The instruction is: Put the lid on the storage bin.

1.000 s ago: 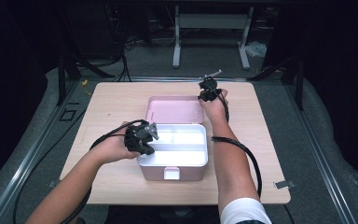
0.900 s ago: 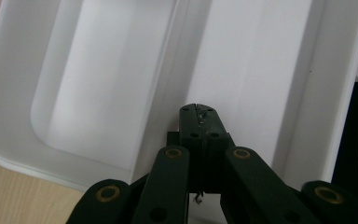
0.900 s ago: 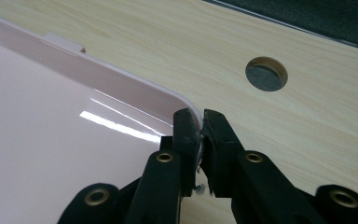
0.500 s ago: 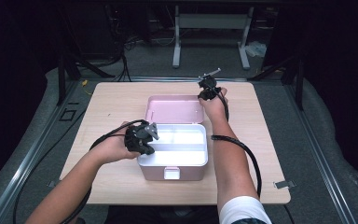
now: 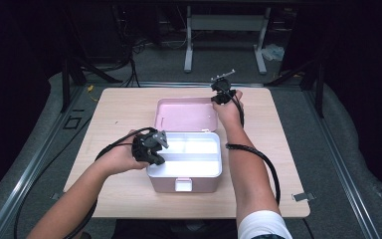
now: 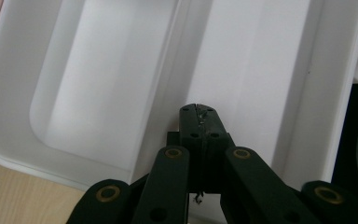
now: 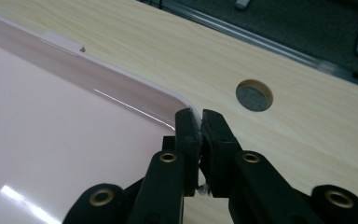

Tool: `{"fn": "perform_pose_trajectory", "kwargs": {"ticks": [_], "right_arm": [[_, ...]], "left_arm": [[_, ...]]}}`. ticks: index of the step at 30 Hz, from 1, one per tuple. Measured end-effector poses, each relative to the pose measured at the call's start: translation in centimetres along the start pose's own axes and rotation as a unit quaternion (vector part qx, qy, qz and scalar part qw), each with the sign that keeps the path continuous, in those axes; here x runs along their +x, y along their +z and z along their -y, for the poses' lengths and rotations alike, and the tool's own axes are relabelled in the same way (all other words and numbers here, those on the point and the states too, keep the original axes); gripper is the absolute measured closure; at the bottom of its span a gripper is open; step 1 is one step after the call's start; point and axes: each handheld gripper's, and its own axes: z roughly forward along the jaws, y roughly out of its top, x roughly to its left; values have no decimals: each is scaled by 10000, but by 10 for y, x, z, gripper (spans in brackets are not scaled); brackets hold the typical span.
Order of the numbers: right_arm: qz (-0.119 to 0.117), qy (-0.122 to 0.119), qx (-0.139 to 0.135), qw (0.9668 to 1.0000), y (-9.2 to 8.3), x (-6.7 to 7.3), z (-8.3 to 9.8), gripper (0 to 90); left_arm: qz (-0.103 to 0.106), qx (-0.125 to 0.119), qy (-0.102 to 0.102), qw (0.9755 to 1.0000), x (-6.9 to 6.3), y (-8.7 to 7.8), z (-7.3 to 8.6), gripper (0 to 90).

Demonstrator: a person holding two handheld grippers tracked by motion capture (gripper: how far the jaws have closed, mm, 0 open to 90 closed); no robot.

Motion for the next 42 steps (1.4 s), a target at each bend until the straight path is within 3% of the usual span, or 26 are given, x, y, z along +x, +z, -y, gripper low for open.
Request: {"fn": "perform_pose_trajectory", "kwargs": {"ticks": [6, 9, 16, 20, 22, 26, 28, 34, 38, 42], "right_arm": [[213, -423, -311, 9984, -16, 6, -5, 859], [479, -835, -530, 9939, -30, 13, -7, 860], [532, -1060, -1054, 9873, -62, 18, -9, 864], [637, -1226, -1364, 9810, -80, 24, -5, 866], [700, -1305, -1538, 9769, -90, 28, -1, 866], [929, -1585, -1850, 9654, -107, 37, 7, 867], [1070, -1739, -2031, 9576, -118, 44, 14, 867], [1175, -1966, -2549, 9394, -141, 54, 36, 867], [1242, -2115, -2731, 9302, -153, 60, 48, 867], [1412, -2315, -2907, 9176, -163, 69, 62, 868]], "left_arm": [[-36, 64, 28, 10000, -1, 0, -1, 900], [-68, 20, 57, 10000, -2, 0, -1, 900], [-63, 25, 43, 10000, -1, 0, 0, 900], [-78, 23, 8, 10000, -1, 0, 0, 900], [-78, 10, -19, 10000, -1, 0, 0, 900], [-116, 15, 4, 9999, -3, 0, 0, 900], [-162, 21, 14, 9999, -4, 0, 0, 900], [-172, -38, 15, 9998, -5, 0, 1, 900], [-179, -24, -10, 9998, -5, 0, 1, 900], [-210, -35, 13, 9998, -6, 0, 1, 900]]}}
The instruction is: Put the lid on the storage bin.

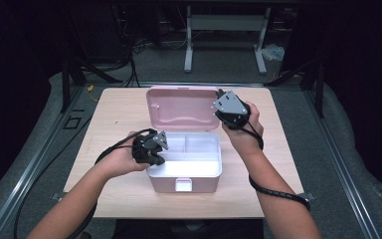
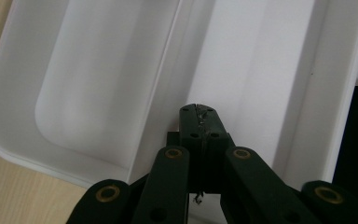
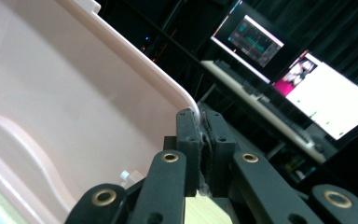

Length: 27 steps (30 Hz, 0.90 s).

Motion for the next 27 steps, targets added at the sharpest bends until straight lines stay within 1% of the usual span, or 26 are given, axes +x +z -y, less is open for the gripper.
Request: {"fn": "perform_pose_trajectory", "kwargs": {"ticks": [3, 5, 9, 11, 13, 15, 17, 18, 19, 20, 21, 22, 23, 24, 25, 26, 27], "right_arm": [[103, -98, -157, 9998, -13, 7, 2, 868], [139, -131, -222, 9996, -21, 10, 3, 868], [170, -240, -276, 9992, -32, 16, 5, 867], [169, -272, -289, 9991, -35, 16, 5, 866], [151, -293, -282, 9991, -36, 17, 5, 866], [142, -301, -284, 9990, -37, 17, 5, 866], [141, -287, -283, 9991, -37, 16, 6, 866], [140, -284, -282, 9991, -37, 16, 6, 866], [136, -276, -281, 9991, -37, 16, 6, 866], [134, -266, -286, 9991, -37, 16, 6, 866], [137, -268, -289, 9991, -37, 16, 6, 866], [136, -273, -296, 9991, -37, 16, 6, 866], [131, -268, -303, 9991, -37, 16, 6, 865], [130, -270, -307, 9991, -38, 16, 6, 866], [128, -270, -317, 9990, -38, 17, 6, 865], [129, -265, -320, 9991, -39, 17, 7, 865], [131, -283, -324, 9990, -39, 17, 7, 865]], "left_arm": [[-20, -88, -22, 10000, -1, 0, 3, 900], [-46, -183, -105, 9998, -1, 0, 5, 900], [55, -356, -355, 9987, 2, -1, 10, 900], [-5, -301, -384, 9988, 2, -1, 10, 900], [-101, -234, -368, 9990, 1, -3, 9, 900], [-115, -277, -408, 9987, 1, -7, 10, 900], [-145, -408, -523, 9977, 2, -14, 13, 897], [-118, -515, -615, 9967, 3, -18, 16, 895], [-148, -616, -714, 9954, 4, -22, 20, 893], [-181, -736, -844, 9935, 5, -27, 24, 893], [-166, -856, -954, 9916, 7, -31, 29, 892], [-199, -961, -1091, 9892, 10, -35, 35, 892], [-252, -1081, -1282, 9855, 14, -38, 41, 893], [-276, -1257, -1493, 9804, 19, -42, 47, 894], [-313, -1390, -1728, 9746, 25, -45, 52, 898], [-399, -1546, -1950, 9677, 30, -49, 57, 899], [-448, -1649, -2076, 9632, 34, -51, 59, 900]]}}
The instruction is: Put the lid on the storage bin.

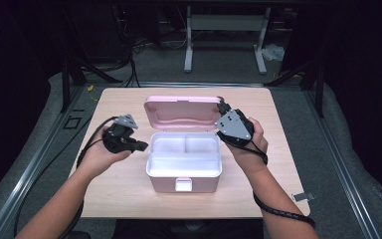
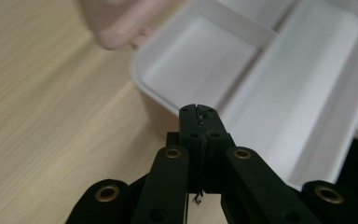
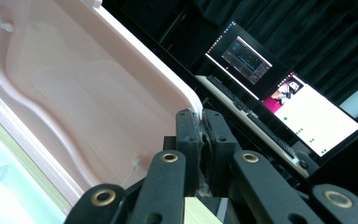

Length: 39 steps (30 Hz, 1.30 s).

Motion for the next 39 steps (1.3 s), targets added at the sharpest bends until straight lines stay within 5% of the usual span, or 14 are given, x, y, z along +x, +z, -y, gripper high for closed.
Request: {"fn": "perform_pose_trajectory", "kwargs": {"ticks": [3, 8, 16, 19, 27, 36, 39], "right_arm": [[-3, -3, -10, 10000, -1, 1, 0, 864], [-26, 31, -12, 10000, -2, 0, 1, 863], [-78, 91, -12, 9999, -2, -2, 1, 862], [-98, 131, -25, 9999, -3, -2, 2, 861], [-201, 221, -50, 9995, -4, -5, 2, 854], [-543, 742, -63, 9957, -11, -20, 11, 803], [-697, 1046, -71, 9920, -15, -28, 16, 840]], "left_arm": [[-180, -474, -472, 9976, 13, -8, -6, 900], [-493, -1037, -860, 9897, 22, -12, -28, 900], [-742, -1434, -1007, 9817, 23, -19, -68, 900], [-662, -1552, -1099, 9795, 26, -22, -75, 900], [-576, -1613, -1088, 9792, 25, -26, -82, 900], [-615, -1658, -1017, 9790, 21, -29, -81, 900], [-611, -1676, -1015, 9787, 20, -29, -80, 900]]}}
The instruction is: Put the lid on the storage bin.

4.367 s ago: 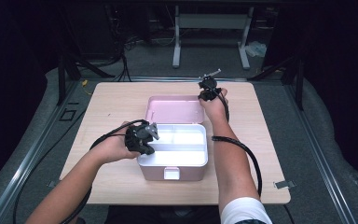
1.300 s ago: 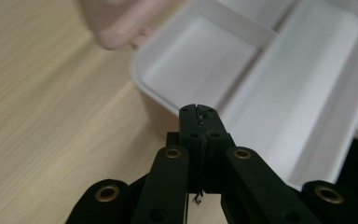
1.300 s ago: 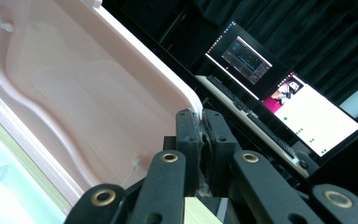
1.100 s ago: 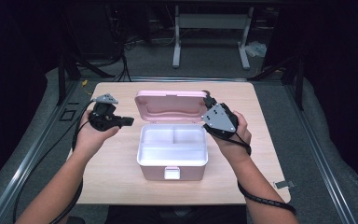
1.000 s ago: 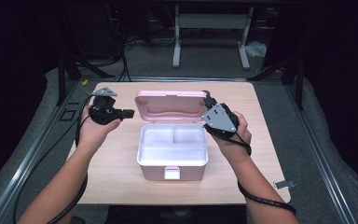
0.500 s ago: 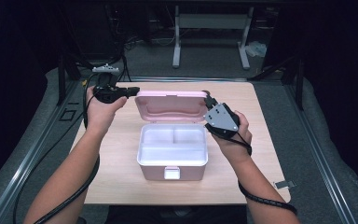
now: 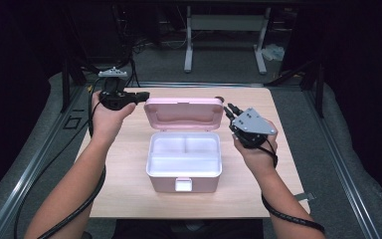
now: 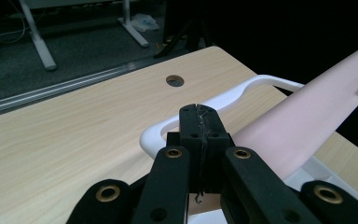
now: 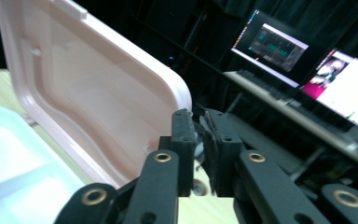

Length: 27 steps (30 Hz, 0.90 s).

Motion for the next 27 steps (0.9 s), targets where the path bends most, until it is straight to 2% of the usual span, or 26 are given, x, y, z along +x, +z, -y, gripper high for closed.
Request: {"fn": "perform_pose_trajectory", "kwargs": {"ticks": [3, 6, 8, 10, 16, 20, 27], "right_arm": [[-145, 491, 58, 9987, 0, -13, 2, 879], [-463, 1227, 254, 9910, 9, -28, -1, 891], [-587, 1488, 293, 9867, 15, -31, -4, 891], [-660, 1582, 294, 9848, 20, -31, -7, 892], [-761, 1598, 359, 9836, 26, -24, -11, 893], [-775, 1575, 398, 9837, 23, -19, -8, 892], [-938, 1561, 422, 9824, 11, -11, -1, 891]], "left_arm": [[4, 8, 5, 10000, 0, 0, 1, 900], [3, 1, 8, 10000, -1, -1, 1, 900], [11, -4, 16, 10000, -1, -1, 2, 900], [39, -15, 28, 10000, -1, -2, 3, 900], [94, -35, 54, 9999, -5, -4, 8, 900], [176, -77, 112, 9998, -9, -4, 15, 900], [471, -119, 142, 9987, -17, -8, 34, 900]]}}
